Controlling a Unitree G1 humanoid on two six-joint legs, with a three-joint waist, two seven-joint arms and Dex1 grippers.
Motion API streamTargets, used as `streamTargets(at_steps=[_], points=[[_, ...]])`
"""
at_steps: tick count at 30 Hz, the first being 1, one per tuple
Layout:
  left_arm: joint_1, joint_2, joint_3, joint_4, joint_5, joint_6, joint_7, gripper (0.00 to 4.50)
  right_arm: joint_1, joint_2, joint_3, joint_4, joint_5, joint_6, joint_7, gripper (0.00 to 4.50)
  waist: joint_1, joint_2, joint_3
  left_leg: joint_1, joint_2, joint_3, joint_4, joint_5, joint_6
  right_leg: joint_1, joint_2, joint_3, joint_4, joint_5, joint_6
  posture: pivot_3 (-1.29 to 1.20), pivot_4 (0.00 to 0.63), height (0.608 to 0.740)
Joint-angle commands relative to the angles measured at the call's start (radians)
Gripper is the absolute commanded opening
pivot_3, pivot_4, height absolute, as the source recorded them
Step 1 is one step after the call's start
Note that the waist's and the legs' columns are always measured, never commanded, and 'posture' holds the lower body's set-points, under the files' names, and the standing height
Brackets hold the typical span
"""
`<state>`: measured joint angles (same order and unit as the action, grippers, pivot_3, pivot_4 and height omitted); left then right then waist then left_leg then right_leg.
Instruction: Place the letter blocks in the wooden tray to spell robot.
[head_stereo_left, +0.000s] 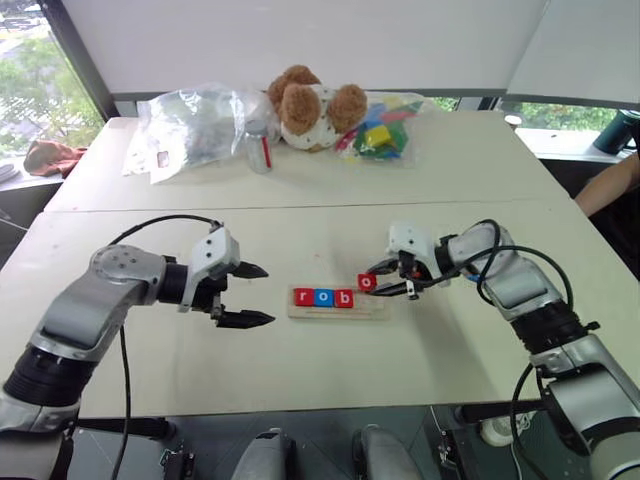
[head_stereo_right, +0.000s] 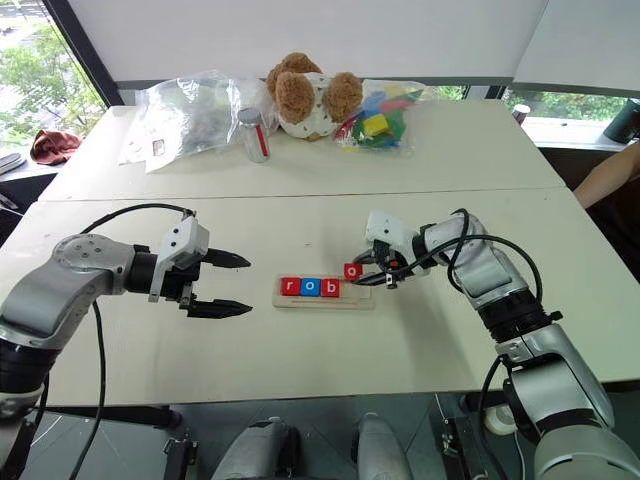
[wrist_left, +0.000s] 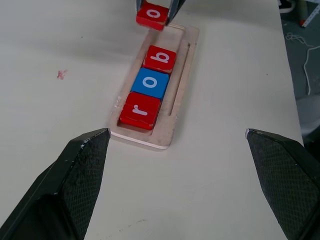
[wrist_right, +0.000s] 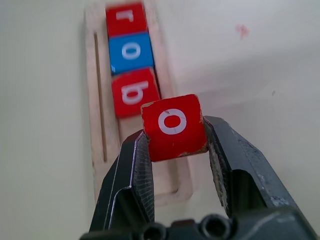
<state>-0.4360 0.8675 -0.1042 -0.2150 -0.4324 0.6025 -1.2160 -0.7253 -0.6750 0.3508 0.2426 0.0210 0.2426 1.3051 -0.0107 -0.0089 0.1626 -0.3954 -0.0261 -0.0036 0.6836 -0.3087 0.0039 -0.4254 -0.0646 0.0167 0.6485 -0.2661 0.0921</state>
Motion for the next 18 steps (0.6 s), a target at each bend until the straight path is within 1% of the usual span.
streamTargets(at_steps=[1,5,18], points=[[0.017,0.004,0.026,-0.042,-0.011,0.003,0.018,4.5,-0.027,-0.008,0.005,-0.047,-0.01,-0.001,0.026,1.1,-0.002,0.0,0.0,0.0,0.0,0.0,0.0,0.0,0.0,0.0,0.0,0.0,0.0,0.0,0.0,0.0,0.15,0.74],[0.024,-0.003,0.029,-0.048,-0.016,0.005,0.033,4.5,-0.02,0.001,0.012,-0.053,-0.023,0.001,0.028,1.1,-0.004,0.0,0.0,0.0,0.001,0.0,-0.001,-0.002,0.003,-0.001,0.001,0.0,0.001,0.0,0.0,0.0,0.15,0.74],[0.011,-0.03,0.02,-0.018,-0.016,0.002,0.047,4.5,0.006,0.035,0.029,-0.074,-0.043,0.023,0.002,1.1,-0.003,0.0,0.0,0.0,0.001,0.0,0.0,-0.001,0.002,-0.001,0.001,0.0,0.002,0.0,0.0,0.0,0.15,0.74]])
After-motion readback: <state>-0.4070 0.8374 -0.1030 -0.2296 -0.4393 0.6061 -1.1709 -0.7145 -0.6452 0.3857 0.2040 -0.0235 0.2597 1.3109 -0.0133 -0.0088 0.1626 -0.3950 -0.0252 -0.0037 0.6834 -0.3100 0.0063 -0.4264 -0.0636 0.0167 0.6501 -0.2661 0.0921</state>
